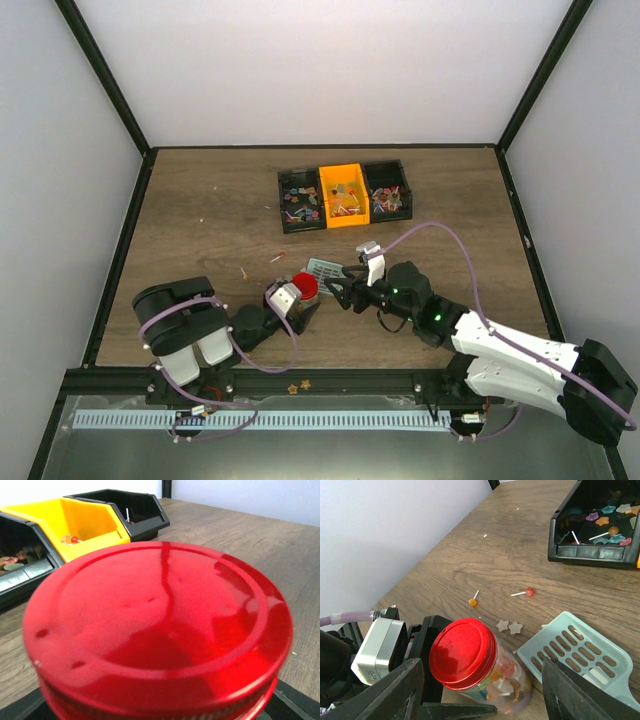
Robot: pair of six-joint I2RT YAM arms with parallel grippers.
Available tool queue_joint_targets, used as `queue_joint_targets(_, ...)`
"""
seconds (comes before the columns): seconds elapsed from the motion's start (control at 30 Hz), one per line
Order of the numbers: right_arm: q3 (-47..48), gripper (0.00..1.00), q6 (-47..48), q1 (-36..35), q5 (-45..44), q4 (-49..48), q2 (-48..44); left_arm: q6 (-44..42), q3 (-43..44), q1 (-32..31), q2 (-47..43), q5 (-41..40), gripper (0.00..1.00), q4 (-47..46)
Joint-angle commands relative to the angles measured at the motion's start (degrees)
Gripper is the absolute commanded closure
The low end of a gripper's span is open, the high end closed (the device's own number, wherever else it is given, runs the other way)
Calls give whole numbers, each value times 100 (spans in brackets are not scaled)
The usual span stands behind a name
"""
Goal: Pack the candies
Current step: Screw the bottle lid onto the packing bottle.
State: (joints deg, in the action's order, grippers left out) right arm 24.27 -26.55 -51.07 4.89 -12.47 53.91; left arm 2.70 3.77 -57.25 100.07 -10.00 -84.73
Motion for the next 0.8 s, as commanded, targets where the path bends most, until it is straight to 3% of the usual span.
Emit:
queue_joint_targets(0.0, 108, 34, 80, 44, -18, -179, 35, 33, -85, 29, 115, 87, 26, -454)
queue_joint_targets(0.07, 112, 34, 85, 44, -15, -202, 81, 45, -121, 30, 129, 103, 32, -546)
queue_joint_targets(0.5, 156, 35, -102, 44, 141, -715, 659, 109, -507, 52, 196, 369, 32, -1193)
queue_joint_targets(0.77, 315, 48, -209, 44, 491, -1069, 1177, 126, -744, 54, 167, 582, 31, -1416)
